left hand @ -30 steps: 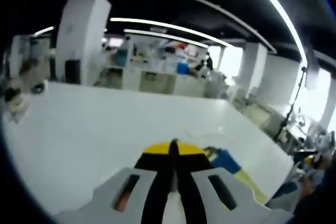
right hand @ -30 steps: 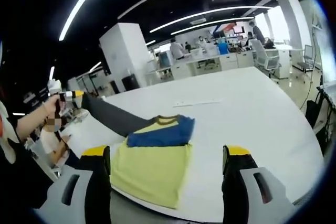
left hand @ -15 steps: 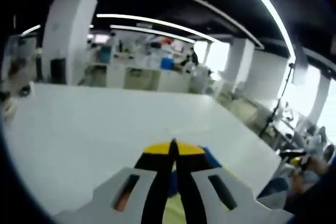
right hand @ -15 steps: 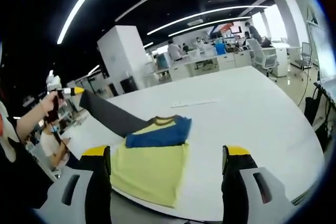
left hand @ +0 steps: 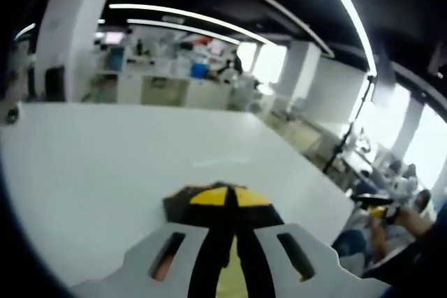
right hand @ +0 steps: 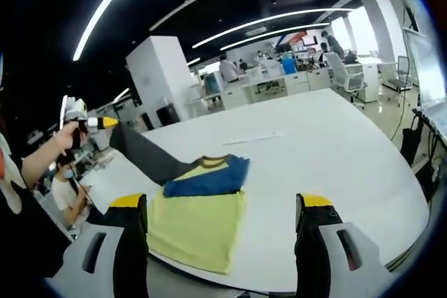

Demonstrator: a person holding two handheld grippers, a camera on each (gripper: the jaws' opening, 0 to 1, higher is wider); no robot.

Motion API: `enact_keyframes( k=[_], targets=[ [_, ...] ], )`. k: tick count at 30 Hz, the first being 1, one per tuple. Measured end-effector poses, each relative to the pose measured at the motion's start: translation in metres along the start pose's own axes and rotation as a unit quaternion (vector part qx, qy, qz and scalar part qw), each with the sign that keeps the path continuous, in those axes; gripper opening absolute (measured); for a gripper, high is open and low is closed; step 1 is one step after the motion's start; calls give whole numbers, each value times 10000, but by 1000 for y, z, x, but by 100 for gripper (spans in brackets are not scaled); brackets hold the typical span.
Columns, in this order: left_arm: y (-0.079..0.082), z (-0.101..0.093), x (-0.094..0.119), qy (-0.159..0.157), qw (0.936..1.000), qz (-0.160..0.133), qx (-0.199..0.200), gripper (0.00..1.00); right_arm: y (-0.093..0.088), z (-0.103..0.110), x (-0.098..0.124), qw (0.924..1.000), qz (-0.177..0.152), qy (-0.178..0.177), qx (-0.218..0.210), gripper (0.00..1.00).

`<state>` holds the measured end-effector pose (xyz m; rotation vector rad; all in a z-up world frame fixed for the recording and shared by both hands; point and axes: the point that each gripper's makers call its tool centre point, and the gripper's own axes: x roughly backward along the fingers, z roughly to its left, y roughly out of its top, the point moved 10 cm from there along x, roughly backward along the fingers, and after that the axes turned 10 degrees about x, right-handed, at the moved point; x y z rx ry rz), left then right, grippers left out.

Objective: Fold the garment on the visible template until the final outline fits inside the template.

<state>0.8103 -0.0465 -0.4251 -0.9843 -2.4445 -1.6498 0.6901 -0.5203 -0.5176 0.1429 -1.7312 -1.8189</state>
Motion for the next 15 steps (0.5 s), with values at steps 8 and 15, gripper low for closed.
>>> enact_keyframes(
  k=[8,15],
  targets=[
    [-12,-26,-25,-279,9991,315,-72,0,-4,-4,9,9999,7,-148,-52,88],
    [-25,-32,-48,-439,9973,582,-30,0,-7,-4,19,9996,24,-285,-82,87]
  ],
)
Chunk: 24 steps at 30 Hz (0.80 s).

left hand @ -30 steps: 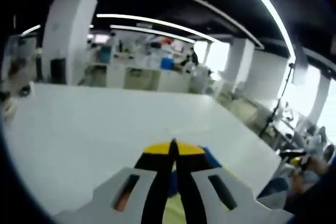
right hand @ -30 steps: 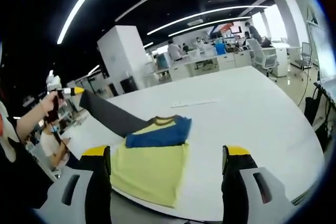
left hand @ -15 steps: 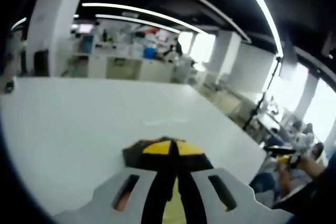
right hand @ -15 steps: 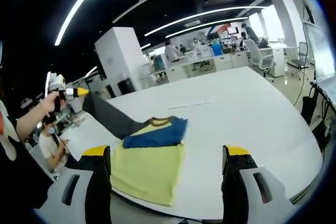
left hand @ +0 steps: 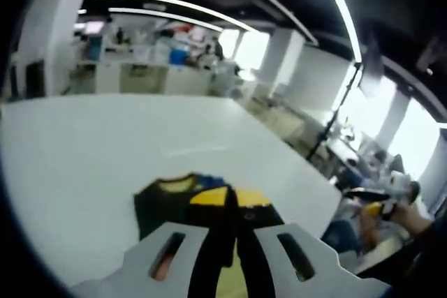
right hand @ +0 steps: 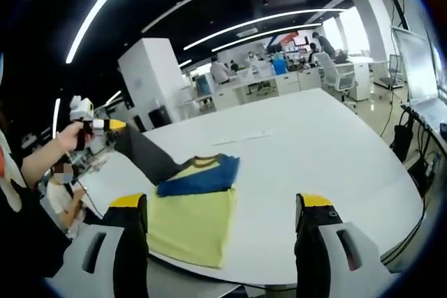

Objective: Fold the garment on the visible template until the final outline fits inside the template.

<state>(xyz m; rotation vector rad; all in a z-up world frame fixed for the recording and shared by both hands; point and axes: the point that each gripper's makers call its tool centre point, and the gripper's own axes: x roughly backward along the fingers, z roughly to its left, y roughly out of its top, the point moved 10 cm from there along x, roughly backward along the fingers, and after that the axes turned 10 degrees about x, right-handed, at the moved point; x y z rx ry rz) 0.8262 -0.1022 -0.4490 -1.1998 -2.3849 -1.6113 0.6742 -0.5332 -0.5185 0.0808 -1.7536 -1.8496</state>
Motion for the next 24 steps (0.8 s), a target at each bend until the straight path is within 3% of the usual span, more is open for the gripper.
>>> enact_keyframes(
  k=[24],
  targets=[
    [-27,5,-70,-163,9977,617,208,0,-10,-4,32,9984,46,-549,-128,87]
  ],
)
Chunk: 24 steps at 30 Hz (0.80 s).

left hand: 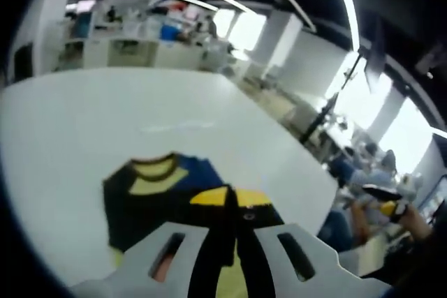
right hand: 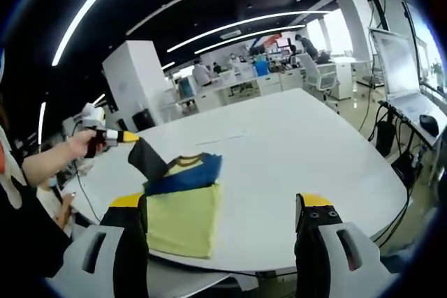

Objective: Fold the garment on the visible template until the final outline fits inside the template.

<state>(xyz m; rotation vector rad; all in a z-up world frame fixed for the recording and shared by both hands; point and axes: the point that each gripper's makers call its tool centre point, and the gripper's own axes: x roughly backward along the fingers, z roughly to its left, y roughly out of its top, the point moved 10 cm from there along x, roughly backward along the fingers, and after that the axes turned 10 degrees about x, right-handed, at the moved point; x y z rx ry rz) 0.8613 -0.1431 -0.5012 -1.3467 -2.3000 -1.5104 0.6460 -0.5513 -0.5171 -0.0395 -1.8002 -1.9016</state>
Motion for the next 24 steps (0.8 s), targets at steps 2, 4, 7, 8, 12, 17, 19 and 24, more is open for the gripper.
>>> enact_keyframes(
  k=[2,4,7,8,12,17,19,24],
  targets=[
    [-2,0,-5,-3,10000,52,15,0,-1,-1,2,10000,6,-41,-16,87],
    [-4,-1,-11,-13,10000,87,38,0,-2,-1,4,10000,30,-79,-25,87],
    [-5,-3,-18,-54,9999,133,67,0,-5,-2,9,9999,60,-124,-51,87],
    [-6,-4,-22,-65,9998,162,54,0,-6,-2,11,9998,73,-150,-56,87],
    [-9,-7,-35,-109,9996,257,13,0,-9,-4,18,9996,128,-243,-65,87],
    [-12,-7,-51,-92,9993,350,-6,0,-13,-5,26,9992,134,-364,-125,87],
    [-15,-5,-61,-81,9991,421,0,0,-15,-6,31,9988,158,-433,-152,87],
    [-23,-5,-79,-65,9981,605,-6,0,-20,-7,41,9978,196,-584,-229,87]
  ],
)
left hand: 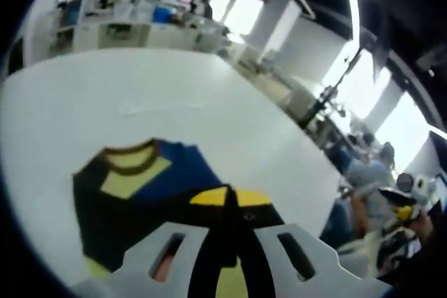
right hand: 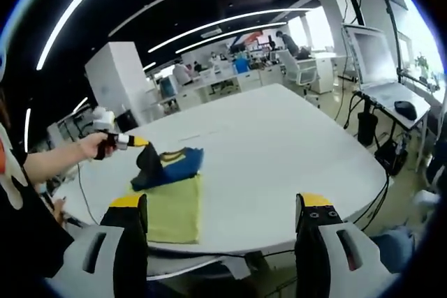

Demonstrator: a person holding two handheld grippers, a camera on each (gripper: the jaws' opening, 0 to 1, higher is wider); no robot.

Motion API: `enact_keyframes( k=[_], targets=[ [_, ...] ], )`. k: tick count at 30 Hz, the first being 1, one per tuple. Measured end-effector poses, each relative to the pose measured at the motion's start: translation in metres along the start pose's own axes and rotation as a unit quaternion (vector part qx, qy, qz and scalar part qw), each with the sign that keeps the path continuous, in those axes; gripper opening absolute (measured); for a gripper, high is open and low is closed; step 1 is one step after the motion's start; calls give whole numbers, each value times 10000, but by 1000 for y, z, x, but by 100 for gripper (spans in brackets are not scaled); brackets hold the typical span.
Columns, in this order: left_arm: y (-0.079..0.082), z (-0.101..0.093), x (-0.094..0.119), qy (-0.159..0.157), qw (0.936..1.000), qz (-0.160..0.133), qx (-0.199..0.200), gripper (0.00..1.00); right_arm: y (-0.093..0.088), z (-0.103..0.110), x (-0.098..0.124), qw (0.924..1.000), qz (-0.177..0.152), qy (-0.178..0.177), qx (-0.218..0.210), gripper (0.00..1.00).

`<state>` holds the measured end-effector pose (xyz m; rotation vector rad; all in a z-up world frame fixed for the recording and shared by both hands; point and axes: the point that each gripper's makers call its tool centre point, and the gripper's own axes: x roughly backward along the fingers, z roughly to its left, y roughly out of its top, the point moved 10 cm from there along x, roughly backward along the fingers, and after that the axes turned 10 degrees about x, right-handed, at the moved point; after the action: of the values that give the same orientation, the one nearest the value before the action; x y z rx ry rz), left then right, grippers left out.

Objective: Fold the garment on the visible template until the final outline fits inside the template.

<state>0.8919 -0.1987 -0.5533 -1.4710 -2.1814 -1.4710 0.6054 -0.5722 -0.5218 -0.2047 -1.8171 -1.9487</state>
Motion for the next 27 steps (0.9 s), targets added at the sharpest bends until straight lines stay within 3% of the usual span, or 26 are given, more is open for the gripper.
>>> enact_keyframes(
  k=[18,27],
  targets=[
    [-12,-3,-48,175,9991,323,-197,0,-7,-6,7,9997,59,-192,-131,88],
    [-20,-4,-78,255,9984,485,-145,0,5,8,-18,9982,228,418,373,89]
  ],
)
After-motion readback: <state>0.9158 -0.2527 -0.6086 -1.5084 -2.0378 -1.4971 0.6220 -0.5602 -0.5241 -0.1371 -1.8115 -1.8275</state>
